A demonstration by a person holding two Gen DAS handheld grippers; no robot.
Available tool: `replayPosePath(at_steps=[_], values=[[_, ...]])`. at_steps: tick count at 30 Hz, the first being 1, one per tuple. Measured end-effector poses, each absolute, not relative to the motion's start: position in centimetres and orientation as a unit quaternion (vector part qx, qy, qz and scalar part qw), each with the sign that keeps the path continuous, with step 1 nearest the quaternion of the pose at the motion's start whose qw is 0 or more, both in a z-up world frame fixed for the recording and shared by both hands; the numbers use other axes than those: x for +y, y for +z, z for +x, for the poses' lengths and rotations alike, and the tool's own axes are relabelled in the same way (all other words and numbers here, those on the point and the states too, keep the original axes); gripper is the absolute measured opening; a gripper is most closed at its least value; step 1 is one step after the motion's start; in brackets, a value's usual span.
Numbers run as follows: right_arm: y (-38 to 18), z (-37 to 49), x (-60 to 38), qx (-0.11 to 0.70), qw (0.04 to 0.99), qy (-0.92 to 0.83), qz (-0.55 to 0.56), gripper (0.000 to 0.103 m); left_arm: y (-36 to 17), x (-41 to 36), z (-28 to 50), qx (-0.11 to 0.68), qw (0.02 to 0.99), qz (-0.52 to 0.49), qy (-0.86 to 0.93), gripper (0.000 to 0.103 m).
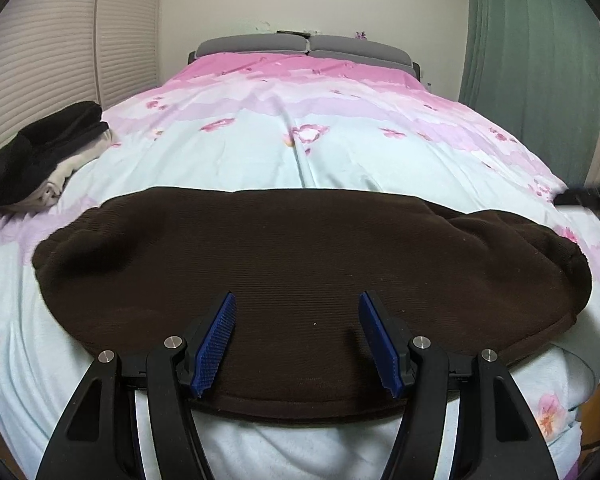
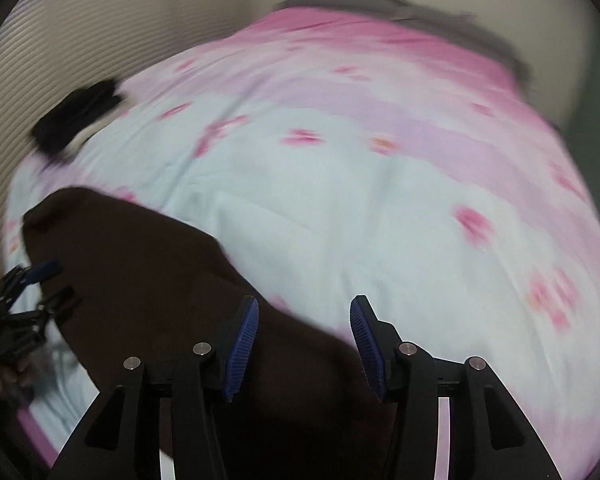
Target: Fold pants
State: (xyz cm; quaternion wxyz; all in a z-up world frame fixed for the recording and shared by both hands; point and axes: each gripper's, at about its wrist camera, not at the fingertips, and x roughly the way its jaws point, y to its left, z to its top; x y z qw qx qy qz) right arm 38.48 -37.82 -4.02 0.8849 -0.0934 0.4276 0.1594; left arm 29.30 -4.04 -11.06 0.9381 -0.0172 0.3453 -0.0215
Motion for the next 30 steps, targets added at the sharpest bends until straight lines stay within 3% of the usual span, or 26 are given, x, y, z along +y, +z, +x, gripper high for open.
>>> replayPosePath(at_steps=[9,13,19,23,26,30], values=[[-6.7,29.6,-41.4,0.395,0.917,-0.029,-0.046,0.049,-10.2,-5.5,28.5,0.354,0.934,0.004,-0.047,0.064],[-7.8,29.4,-45.2,0.398,0.914,-0.021,0.073,0.074,-9.8,-6.4,28.4,0.354,0.933,0.012,-0.054,0.064],[-10.5,33.3,-48.2,0.449,0.87,0.07,0.191,0.074,-9.3,-8.7,27.9,0.35,0.933,0.038,-0.073,0.064],[-12.8,33.4,-48.7,0.473,0.839,0.09,0.252,0.038,-9.2,-9.6,27.6,0.347,0.933,0.049,-0.085,0.065],[-12.0,31.7,-48.9,0.462,0.843,0.081,0.263,0.03,-9.6,-9.3,27.9,0.355,0.93,0.041,-0.085,0.064],[-12.4,29.7,-48.3,0.456,0.853,0.063,0.245,0.032,-10.2,-9.0,28.8,0.368,0.926,0.03,-0.083,0.065]])
